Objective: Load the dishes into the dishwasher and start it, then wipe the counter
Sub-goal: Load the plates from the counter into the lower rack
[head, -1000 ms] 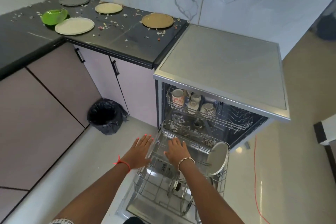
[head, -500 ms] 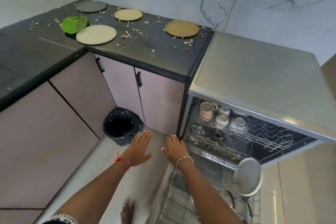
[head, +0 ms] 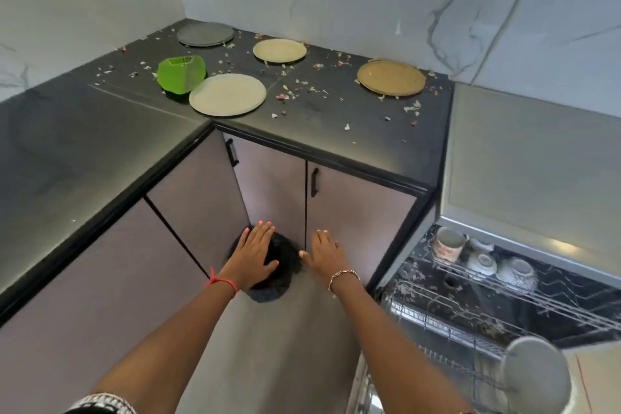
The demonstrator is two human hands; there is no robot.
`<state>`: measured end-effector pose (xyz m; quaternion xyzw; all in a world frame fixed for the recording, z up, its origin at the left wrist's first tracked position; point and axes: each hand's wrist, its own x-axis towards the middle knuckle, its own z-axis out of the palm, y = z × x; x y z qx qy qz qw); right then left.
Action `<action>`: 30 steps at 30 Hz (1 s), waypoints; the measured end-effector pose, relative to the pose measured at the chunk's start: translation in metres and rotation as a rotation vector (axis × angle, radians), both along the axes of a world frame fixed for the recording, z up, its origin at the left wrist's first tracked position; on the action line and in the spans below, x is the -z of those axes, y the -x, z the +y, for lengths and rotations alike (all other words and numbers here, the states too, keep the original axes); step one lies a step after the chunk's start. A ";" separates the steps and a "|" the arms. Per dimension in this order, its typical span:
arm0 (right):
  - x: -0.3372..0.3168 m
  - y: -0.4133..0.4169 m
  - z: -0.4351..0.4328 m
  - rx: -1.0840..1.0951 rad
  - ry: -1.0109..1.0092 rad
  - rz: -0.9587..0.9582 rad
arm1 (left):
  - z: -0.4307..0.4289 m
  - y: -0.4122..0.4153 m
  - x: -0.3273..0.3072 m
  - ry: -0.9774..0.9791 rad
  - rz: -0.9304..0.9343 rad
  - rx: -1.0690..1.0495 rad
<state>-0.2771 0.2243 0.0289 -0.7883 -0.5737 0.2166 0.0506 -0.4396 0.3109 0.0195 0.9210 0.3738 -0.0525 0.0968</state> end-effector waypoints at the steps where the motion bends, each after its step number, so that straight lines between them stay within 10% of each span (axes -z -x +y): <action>1: -0.005 0.002 0.011 -0.006 -0.022 -0.004 | 0.010 0.004 -0.003 -0.014 -0.002 -0.016; 30: -0.084 -0.053 0.357 0.020 -0.306 0.153 | 0.309 0.030 -0.047 -0.053 -0.241 -0.468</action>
